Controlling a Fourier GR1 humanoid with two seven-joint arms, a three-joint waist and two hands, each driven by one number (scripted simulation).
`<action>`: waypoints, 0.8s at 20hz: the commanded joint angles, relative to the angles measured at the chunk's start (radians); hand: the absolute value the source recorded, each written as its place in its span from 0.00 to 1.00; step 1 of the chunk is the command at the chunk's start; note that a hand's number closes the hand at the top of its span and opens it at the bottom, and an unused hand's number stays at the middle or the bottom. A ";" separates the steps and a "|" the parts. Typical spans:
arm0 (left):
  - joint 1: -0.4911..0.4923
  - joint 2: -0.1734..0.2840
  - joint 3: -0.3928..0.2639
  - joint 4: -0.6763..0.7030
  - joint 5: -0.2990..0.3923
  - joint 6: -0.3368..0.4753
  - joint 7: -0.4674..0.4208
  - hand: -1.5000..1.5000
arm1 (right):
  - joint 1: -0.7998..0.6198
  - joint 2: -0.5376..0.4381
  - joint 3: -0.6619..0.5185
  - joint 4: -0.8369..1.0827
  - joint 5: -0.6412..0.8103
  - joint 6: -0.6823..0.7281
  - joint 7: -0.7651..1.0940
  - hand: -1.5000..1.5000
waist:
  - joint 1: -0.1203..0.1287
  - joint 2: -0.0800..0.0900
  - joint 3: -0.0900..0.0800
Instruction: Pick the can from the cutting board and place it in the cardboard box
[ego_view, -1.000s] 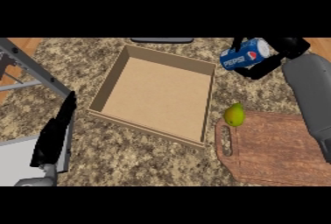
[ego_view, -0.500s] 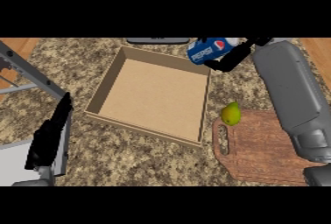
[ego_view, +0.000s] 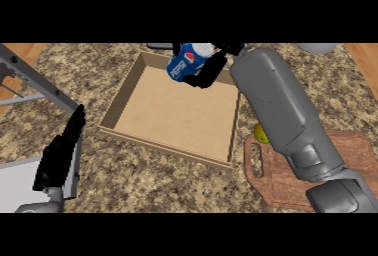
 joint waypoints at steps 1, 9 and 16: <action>-0.005 0.005 0.006 -0.014 0.000 -0.005 0.017 0.50 | -0.024 0.057 0.079 0.096 0.007 -0.087 0.043 1.00 | 0.015 0.003 0.000; -0.017 -0.025 -0.039 -0.041 -0.032 0.003 0.038 0.50 | -0.052 0.060 0.221 0.296 -0.105 -0.205 0.089 1.00 | 0.049 0.011 0.000; -0.046 -0.016 -0.042 0.000 -0.016 -0.034 0.001 0.50 | -0.052 0.060 0.326 0.335 -0.279 -0.250 0.124 0.00 | 0.093 0.019 0.000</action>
